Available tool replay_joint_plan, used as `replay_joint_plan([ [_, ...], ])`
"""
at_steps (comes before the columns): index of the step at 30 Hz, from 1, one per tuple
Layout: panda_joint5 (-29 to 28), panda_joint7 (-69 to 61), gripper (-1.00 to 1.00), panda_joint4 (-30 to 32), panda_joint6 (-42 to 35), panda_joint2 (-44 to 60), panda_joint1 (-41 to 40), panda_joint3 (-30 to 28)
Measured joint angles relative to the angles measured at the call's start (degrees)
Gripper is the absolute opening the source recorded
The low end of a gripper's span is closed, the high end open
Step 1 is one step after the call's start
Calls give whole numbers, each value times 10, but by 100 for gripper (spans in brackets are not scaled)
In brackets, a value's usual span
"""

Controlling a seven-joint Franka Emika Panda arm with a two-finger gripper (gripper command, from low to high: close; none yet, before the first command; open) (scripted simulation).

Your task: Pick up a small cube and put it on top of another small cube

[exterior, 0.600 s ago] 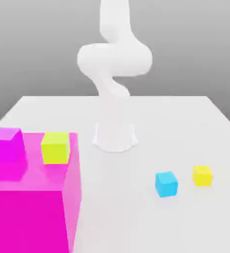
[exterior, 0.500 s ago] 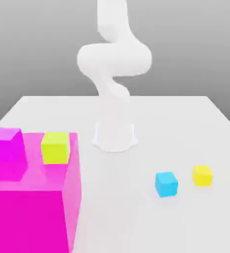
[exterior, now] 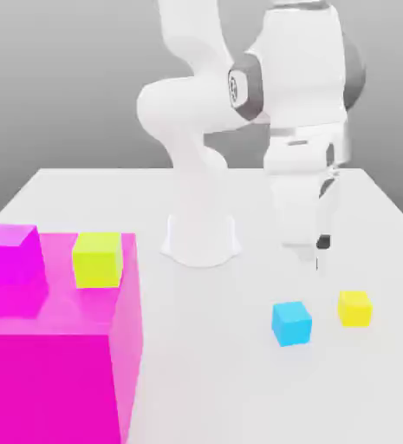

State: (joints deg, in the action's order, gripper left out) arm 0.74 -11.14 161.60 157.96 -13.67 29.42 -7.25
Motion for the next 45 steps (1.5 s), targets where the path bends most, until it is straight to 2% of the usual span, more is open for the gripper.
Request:
replay_joint_plan([
  [6, -21, -135, 0, 78, 74, 87, 50, 10],
  [12, 24, -184, 0, 69, 132, 160, 57, 20],
  [16, 60, -210, 0, 60, 172, 209, 41, 46],
  [20, 72, -217, 0, 55, 214, 258, 19, 72],
  [21, 72, -216, -100, 54, 223, 269, 16, 75],
  [29, 71, -216, -100, 54, 217, 263, 17, 74],
  [38, 17, -179, -100, 69, 128, 156, 35, 39],
  [43, -13, -156, -100, 83, 80, 98, 31, 42],
  [45, -10, -178, -100, 67, 47, 82, 58, 61],
])
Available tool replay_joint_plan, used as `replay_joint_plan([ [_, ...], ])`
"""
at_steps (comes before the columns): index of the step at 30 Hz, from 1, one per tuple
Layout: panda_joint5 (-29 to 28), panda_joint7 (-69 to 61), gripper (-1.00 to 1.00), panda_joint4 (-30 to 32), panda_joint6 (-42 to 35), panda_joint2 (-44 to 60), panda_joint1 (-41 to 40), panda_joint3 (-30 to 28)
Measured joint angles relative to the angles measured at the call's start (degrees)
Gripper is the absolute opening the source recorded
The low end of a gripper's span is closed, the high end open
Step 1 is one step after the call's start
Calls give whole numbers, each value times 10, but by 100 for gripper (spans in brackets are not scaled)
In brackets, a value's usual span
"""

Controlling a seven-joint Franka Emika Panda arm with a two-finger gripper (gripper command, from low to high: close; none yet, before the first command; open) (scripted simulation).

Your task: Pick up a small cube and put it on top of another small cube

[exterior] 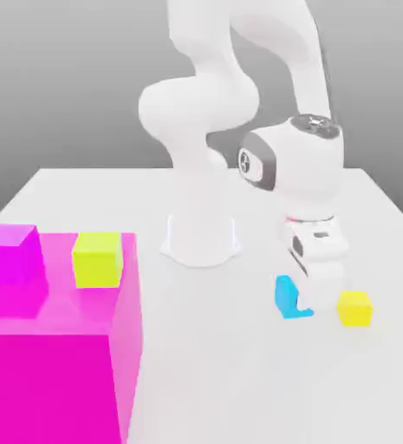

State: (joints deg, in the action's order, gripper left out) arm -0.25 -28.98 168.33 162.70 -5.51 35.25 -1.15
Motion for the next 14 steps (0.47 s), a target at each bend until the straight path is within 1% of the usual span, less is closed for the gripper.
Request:
replay_joint_plan([
  [4, 17, -69, -100, -47, -75, -28, 76, 53],
  [5, 18, -77, -100, -53, -75, -22, 86, 59],
  [8, 12, -80, -100, -61, -34, 27, 92, 68],
  [11, -8, -67, -100, -65, 22, 88, 93, 62],
  [12, -13, -63, 100, -66, 35, 101, 94, 60],
  [14, -13, -63, 100, -66, 35, 101, 94, 60],
])
